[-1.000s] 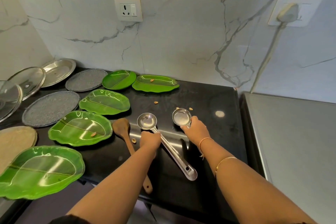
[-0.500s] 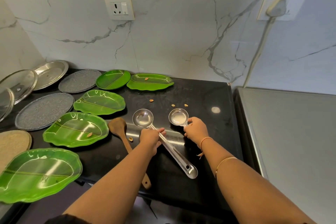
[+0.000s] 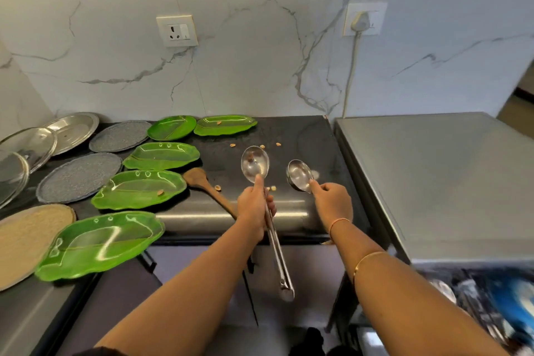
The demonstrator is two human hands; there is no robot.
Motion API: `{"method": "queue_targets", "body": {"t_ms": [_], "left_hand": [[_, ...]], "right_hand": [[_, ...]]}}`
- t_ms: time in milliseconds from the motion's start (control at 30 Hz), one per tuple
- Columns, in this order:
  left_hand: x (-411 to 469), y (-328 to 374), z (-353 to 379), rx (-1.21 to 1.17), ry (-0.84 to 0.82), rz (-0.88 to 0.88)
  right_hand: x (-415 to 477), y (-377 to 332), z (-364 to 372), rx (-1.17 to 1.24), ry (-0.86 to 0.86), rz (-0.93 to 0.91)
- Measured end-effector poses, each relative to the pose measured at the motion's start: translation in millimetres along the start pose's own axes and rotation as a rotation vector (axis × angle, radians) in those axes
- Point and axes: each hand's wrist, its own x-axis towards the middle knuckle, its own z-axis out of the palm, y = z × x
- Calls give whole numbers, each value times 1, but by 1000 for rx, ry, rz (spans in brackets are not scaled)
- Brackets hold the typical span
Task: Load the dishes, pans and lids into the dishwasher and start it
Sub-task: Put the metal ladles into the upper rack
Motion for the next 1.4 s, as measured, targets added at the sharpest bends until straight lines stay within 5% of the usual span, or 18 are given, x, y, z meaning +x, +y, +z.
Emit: {"method": "queue_targets", "body": {"t_ms": [433, 733, 1267, 1400], "left_hand": [[-160, -92, -26, 263, -165, -18], [-234, -160, 43, 382, -297, -20], [-399, -282, 212, 632, -509, 183], [-398, -286, 243, 641, -535, 137]], "right_hand": [[-183, 72, -95, 191, 104, 63], [-239, 146, -202, 431, 304, 270], [-300, 266, -462, 229, 416, 298], [-278, 281, -489, 371, 520, 323]]}}
